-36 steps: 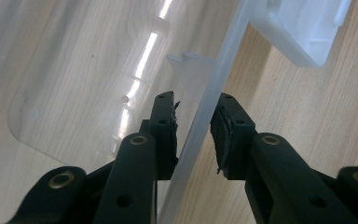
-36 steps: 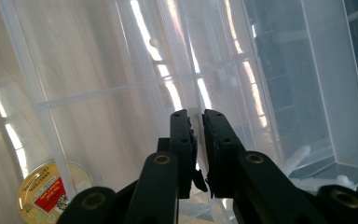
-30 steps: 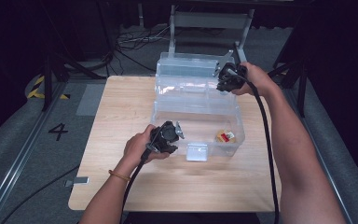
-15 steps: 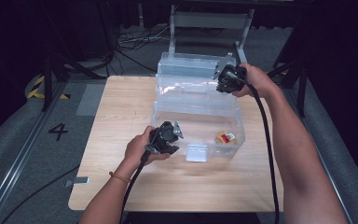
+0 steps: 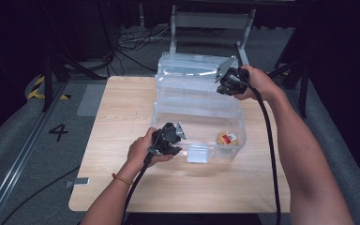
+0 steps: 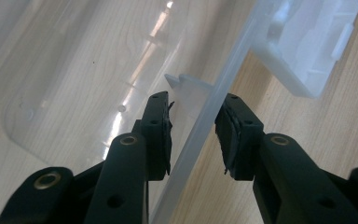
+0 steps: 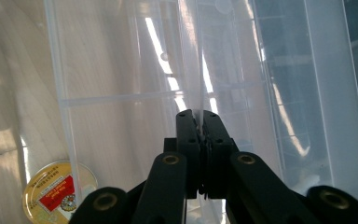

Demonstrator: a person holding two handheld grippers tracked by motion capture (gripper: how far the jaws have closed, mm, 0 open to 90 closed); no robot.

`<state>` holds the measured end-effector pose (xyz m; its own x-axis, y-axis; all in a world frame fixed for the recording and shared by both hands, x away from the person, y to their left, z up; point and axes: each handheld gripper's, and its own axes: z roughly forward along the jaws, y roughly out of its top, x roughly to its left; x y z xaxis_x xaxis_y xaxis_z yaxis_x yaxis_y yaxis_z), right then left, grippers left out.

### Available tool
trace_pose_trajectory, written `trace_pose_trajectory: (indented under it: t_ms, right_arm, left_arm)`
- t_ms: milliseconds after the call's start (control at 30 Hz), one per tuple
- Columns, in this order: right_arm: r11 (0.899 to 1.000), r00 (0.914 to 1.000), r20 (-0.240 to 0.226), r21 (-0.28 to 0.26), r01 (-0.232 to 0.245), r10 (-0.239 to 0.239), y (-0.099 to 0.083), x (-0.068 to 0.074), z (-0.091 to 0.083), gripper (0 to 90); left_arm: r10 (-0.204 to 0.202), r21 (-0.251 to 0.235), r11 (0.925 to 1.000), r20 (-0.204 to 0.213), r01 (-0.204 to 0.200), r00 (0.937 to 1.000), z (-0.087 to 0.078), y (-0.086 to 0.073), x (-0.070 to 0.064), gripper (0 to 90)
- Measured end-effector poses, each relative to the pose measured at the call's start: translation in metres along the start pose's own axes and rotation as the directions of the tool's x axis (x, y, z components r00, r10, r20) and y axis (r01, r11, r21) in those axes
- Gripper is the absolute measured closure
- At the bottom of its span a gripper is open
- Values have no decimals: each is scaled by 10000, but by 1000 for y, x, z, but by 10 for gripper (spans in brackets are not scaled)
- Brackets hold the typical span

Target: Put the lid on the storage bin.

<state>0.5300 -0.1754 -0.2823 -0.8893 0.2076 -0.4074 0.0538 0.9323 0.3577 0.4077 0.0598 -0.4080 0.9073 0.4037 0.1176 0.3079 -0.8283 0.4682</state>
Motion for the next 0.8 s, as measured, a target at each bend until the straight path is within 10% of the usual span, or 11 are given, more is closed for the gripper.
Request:
trace_pose_trajectory:
  t_ms: [800]
  right_arm:
    - [9990, 9997, 228, -445, 70, -60, -5, 26, -14, 877]
  left_arm:
    - [-138, 3, 9999, 26, 138, 9999, 0, 1, 1, 649]
